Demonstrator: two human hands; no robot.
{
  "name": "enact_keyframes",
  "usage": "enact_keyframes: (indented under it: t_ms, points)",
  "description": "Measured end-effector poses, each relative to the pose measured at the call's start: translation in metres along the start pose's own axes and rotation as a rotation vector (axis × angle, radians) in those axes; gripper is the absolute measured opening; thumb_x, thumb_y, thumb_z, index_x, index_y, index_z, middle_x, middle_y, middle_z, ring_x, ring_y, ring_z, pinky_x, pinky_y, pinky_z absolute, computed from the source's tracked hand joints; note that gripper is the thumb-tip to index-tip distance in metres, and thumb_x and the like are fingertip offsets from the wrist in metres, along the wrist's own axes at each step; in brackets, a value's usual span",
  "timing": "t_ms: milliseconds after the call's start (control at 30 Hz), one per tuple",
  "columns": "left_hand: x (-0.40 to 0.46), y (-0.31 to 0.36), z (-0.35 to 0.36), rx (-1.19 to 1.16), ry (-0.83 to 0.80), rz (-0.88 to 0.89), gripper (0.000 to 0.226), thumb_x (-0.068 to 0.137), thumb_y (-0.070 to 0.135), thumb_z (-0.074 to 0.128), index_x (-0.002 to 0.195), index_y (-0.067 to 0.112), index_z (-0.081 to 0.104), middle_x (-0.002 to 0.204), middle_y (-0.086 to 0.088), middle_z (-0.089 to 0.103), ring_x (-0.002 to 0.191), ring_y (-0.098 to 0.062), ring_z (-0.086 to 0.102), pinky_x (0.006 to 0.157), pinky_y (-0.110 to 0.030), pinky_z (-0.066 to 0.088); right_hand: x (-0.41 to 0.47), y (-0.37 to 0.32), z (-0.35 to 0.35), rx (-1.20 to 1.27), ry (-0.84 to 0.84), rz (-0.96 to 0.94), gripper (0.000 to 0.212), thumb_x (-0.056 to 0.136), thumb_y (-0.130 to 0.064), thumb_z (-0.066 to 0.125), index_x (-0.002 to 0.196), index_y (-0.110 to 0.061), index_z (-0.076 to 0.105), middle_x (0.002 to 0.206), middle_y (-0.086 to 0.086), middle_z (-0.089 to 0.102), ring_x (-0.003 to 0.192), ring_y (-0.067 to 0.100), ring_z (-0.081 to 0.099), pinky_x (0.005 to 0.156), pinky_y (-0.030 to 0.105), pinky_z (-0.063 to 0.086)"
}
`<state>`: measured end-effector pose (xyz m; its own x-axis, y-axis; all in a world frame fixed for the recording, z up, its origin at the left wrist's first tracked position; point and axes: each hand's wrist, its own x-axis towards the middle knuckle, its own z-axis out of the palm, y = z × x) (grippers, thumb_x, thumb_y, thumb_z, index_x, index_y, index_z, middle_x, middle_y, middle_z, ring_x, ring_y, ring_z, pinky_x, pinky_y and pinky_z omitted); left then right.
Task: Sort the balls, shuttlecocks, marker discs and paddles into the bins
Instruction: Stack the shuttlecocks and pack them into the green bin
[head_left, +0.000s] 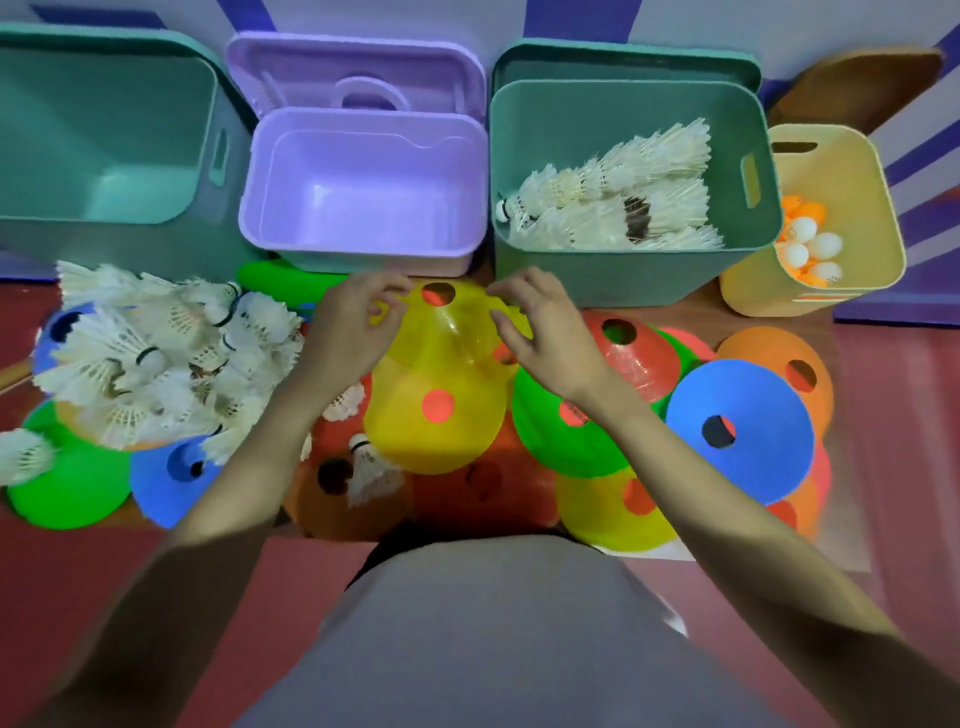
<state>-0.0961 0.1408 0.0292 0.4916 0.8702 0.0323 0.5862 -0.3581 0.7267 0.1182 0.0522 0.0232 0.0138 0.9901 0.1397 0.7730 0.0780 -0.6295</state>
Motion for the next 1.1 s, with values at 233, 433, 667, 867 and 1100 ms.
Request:
enact_keyframes:
  t_ms: [233, 433, 667, 867, 1100]
  points:
    - [-0.085, -0.049, -0.023, 0.009, -0.036, -0.108, 0.02, 0.092, 0.009, 0.06, 0.111, 0.01, 0.066, 0.106, -0.005, 0.067, 0.092, -0.017, 0.064, 0.083, -0.043, 0.054, -0.03, -0.048, 0.073, 0.037, -0.422, -0.018, 0.043, 0.084, -0.029, 0.071, 0.119, -0.008, 0.059, 0.103, 0.01, 0.059, 0.101, 0.027, 0.054, 0.088, 0.037, 0.045]
    - [-0.128, -0.077, -0.025, 0.088, -0.063, -0.079, 0.03, 0.09, 0.006, 0.061, 0.119, 0.01, 0.063, 0.111, -0.008, 0.065, 0.097, -0.023, 0.065, 0.081, -0.044, 0.055, -0.045, -0.081, 0.125, -0.069, -0.692, -0.047, 0.063, 0.077, -0.027, 0.076, 0.133, -0.016, 0.052, 0.123, 0.008, 0.055, 0.12, 0.027, 0.048, 0.093, 0.04, 0.046]
    - [-0.142, -0.094, -0.031, 0.054, -0.128, -0.106, 0.035, 0.089, 0.004, 0.059, 0.122, 0.013, 0.062, 0.111, -0.004, 0.066, 0.101, -0.018, 0.063, 0.085, -0.043, 0.053, -0.04, -0.093, 0.141, -0.124, -0.489, 0.029, 0.02, 0.092, -0.014, 0.055, 0.108, -0.009, 0.065, 0.103, 0.008, 0.06, 0.094, 0.029, 0.06, 0.07, 0.035, 0.044]
    - [-0.142, -0.088, -0.04, -0.185, -0.188, -0.248, 0.068, 0.077, 0.013, 0.08, 0.138, 0.016, 0.051, 0.128, 0.012, 0.053, 0.116, 0.003, 0.049, 0.097, -0.011, 0.04, -0.027, -0.1, 0.148, 0.242, -0.123, 0.368, 0.03, 0.084, -0.03, 0.062, 0.08, -0.001, 0.064, 0.067, 0.021, 0.061, 0.057, 0.023, 0.049, 0.057, 0.043, 0.041]
    - [-0.142, -0.095, -0.045, -0.154, -0.017, -0.189, 0.047, 0.076, 0.017, 0.079, 0.119, 0.012, 0.059, 0.096, -0.007, 0.07, 0.091, -0.024, 0.066, 0.08, -0.044, 0.054, -0.008, -0.132, 0.157, 0.452, -0.136, 0.362, 0.028, 0.083, -0.014, 0.072, 0.065, -0.024, 0.054, 0.052, -0.009, 0.041, 0.047, 0.003, 0.037, 0.051, 0.024, 0.033]
